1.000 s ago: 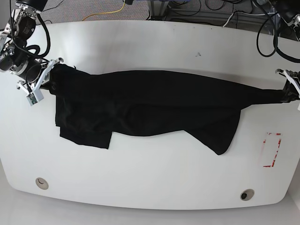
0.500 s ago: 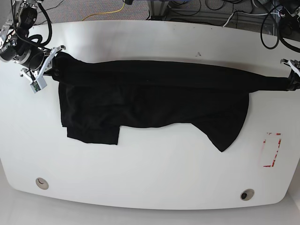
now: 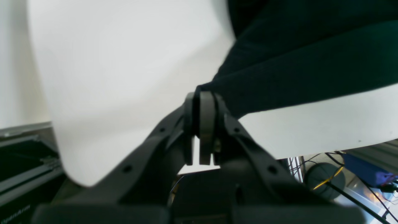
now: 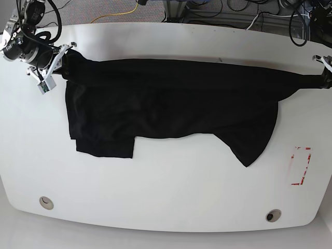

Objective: Layout the t-shirt on the table in an organized manner, then fold the t-shirt properly
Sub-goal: 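Lay the stretched shirt flat and release it with both grippers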

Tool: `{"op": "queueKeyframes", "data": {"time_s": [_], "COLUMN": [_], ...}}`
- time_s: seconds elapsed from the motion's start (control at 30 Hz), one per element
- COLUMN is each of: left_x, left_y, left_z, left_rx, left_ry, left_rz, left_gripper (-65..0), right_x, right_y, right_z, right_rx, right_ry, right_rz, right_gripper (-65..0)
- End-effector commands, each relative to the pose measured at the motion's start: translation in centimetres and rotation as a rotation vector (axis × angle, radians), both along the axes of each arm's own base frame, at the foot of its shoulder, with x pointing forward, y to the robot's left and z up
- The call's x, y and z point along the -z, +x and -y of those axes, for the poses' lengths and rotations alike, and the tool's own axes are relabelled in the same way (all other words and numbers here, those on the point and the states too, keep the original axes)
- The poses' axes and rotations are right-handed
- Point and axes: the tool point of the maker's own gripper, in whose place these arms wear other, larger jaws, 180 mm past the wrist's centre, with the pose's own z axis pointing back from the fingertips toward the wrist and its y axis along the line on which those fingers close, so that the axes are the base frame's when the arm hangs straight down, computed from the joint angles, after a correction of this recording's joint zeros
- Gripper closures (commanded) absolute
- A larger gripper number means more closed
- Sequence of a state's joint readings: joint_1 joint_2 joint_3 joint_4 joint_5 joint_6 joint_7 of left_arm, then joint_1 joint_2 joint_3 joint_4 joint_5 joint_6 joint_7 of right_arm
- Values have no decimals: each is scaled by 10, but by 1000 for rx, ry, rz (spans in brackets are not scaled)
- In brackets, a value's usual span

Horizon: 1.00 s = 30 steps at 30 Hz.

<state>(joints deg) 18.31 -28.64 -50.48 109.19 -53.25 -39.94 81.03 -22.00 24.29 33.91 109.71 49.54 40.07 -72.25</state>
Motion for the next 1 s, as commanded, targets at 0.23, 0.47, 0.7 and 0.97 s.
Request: {"op": "queueKeyframes", "data": {"time_s": [0.23,0.47,0.7,0.97], "left_x": [-15,-12,-11,-11], "left_y": [-6,-10,-11,-11], "left_z": [-16,-17,-16,-17], "left_rx": [-12,-11,-8,-10], "left_ry": [56,59,58,59], "left_rz": [13,-6,-9,-13], "left_gripper": [-1,-3,-3,-3], "right_x": [1,10,19,38], "right_y": [-13,-29,-44,-56], "right_z": [6,4,5,6], "right_rx": [-8,-11,-8,-60], "right_ry": [-19,-15,-30,-133], "right_rz": [-26,-74,-123,-199], "right_gripper": [-5,-6,-6,-6]}}
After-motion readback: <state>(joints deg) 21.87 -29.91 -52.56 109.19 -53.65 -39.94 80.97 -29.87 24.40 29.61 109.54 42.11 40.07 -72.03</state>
